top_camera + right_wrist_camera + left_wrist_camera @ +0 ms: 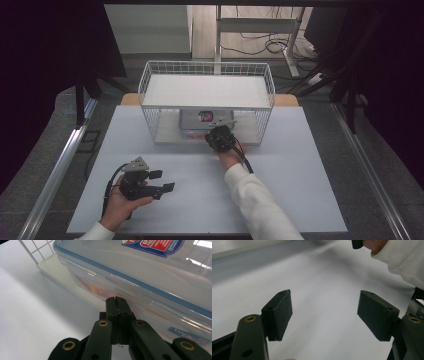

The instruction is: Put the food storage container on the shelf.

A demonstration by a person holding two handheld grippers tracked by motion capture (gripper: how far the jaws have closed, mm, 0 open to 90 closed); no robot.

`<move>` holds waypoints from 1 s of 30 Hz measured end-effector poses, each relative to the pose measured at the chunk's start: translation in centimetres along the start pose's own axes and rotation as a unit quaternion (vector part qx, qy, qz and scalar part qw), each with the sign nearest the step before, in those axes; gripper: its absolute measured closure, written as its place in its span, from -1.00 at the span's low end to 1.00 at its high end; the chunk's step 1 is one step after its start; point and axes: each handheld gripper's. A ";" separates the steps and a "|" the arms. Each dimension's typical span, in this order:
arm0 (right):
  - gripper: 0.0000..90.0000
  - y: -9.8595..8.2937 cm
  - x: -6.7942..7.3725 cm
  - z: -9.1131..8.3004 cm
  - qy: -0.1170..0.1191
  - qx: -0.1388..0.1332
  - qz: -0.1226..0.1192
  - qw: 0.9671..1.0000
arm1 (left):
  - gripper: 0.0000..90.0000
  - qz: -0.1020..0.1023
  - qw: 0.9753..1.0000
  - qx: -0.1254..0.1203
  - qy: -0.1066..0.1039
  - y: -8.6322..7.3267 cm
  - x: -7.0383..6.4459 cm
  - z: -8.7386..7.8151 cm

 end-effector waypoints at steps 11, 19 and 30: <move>0.98 -0.2 1.1 -3.0 0.011 -0.006 -0.022 1.000 | -0.40 0.001 1.000 -0.003 0.003 0.1 -0.1 -0.1; 0.98 -1.6 2.4 -6.1 0.038 0.000 -0.051 0.998 | -0.43 0.004 1.000 -0.003 0.013 -0.1 0.0 0.0; 0.98 -7.2 2.9 -13.7 0.056 0.004 -0.059 0.997 | -0.46 0.007 0.999 -0.002 0.036 -0.2 0.1 0.0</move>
Point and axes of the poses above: each handheld gripper's, and its own axes: z roughly forward along the jaws, y roughly out of its top, x roughly to its left, and after that the axes turned 13 degrees about y, right-handed
